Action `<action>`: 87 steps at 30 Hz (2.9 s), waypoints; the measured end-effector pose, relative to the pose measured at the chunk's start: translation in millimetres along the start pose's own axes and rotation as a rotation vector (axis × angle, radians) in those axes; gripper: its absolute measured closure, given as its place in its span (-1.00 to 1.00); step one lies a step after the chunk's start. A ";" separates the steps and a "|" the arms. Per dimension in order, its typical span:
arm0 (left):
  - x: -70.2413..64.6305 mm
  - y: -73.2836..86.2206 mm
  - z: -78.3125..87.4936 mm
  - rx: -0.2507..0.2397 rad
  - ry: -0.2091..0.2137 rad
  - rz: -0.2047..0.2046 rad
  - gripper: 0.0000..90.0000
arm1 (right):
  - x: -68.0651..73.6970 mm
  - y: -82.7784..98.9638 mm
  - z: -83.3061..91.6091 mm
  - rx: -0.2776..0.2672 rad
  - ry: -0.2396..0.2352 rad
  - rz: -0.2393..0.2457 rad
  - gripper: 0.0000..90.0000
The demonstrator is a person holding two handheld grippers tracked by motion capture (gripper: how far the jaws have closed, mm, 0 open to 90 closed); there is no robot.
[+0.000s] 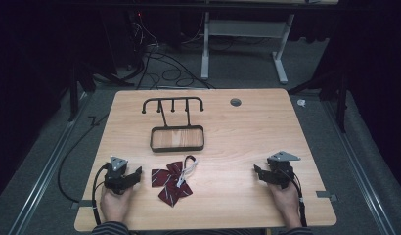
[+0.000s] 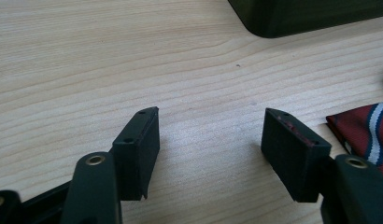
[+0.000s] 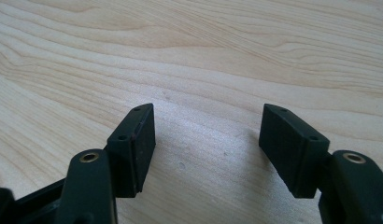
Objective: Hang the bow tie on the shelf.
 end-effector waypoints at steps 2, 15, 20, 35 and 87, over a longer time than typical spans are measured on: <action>0.0 0.0 0.0 0.001 0.000 0.000 -0.17 | 0.0 0.0 0.0 0.000 0.000 0.000 -0.16; -0.6 0.1 0.2 -0.001 0.005 0.002 -0.18 | 0.3 -0.1 -0.1 0.000 -0.004 0.007 -0.17; -0.8 0.3 0.4 0.003 0.004 -0.004 -0.20 | 0.7 0.1 0.0 0.001 -0.006 0.006 -0.17; -0.5 1.6 3.6 -0.012 0.010 0.022 -0.09 | 0.8 0.0 -0.1 -0.001 -0.006 0.006 -0.17; -84.3 -66.8 10.5 -0.031 0.245 -0.110 0.25 | 0.6 0.0 0.1 0.001 -0.009 0.004 -0.17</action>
Point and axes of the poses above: each handheld gripper's, and its own axes: z roughly backward along the jaws, y roughly out of its underside, x roughly to its left, the point moved 10 cm from there along -z, roughly forward along the jaws, and after that the axes turned 7 degrees about -z, right-handed, at the moved point
